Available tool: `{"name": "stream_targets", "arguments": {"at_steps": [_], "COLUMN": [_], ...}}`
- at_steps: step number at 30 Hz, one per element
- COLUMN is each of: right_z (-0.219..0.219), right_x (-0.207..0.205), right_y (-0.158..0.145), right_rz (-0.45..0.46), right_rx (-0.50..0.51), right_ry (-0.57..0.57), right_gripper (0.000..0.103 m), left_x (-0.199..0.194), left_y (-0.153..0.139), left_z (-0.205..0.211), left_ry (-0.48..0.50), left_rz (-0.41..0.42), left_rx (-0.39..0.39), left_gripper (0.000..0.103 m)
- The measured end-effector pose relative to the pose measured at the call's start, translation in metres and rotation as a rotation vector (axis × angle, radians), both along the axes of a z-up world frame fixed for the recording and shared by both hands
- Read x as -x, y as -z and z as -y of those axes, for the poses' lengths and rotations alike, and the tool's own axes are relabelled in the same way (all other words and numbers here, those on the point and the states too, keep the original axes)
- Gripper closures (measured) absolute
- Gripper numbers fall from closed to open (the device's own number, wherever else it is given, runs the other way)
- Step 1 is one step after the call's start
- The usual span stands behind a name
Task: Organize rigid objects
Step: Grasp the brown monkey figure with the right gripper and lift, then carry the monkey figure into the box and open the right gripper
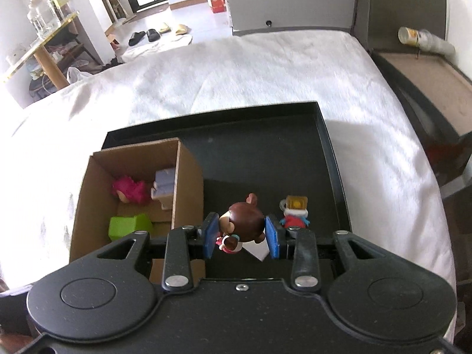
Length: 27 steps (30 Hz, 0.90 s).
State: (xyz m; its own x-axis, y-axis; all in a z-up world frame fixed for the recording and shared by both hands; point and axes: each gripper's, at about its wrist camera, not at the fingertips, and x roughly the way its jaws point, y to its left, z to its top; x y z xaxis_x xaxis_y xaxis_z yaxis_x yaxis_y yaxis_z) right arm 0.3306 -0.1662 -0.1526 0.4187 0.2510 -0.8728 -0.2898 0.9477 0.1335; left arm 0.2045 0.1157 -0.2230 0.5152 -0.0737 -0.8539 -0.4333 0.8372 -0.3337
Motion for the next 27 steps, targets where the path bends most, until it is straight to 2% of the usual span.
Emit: {"name": "stream_targets", "arguments": {"at_steps": [12, 24, 27], "right_z": [-0.031, -0.077, -0.083], "right_x": [-0.001, 0.006, 0.007], "right_y": [-0.027, -0.009, -0.005], "right_rz": [0.038, -0.014, -0.027], "right_rx": [-0.033, -0.043, -0.064], "right_ry": [-0.052, -0.127, -0.122], "right_gripper": [0.069, 0.068, 0.065], "left_x": [0.000, 0.000, 0.000], "left_y": [0.000, -0.001, 0.000], "left_z": [0.001, 0.001, 0.001], "left_ry": [0.002, 0.009, 0.007], "left_rz": [0.000, 0.003, 0.002], "left_rx": [0.004, 0.012, 0.016], "left_gripper": [0.080, 0.079, 0.079]}}
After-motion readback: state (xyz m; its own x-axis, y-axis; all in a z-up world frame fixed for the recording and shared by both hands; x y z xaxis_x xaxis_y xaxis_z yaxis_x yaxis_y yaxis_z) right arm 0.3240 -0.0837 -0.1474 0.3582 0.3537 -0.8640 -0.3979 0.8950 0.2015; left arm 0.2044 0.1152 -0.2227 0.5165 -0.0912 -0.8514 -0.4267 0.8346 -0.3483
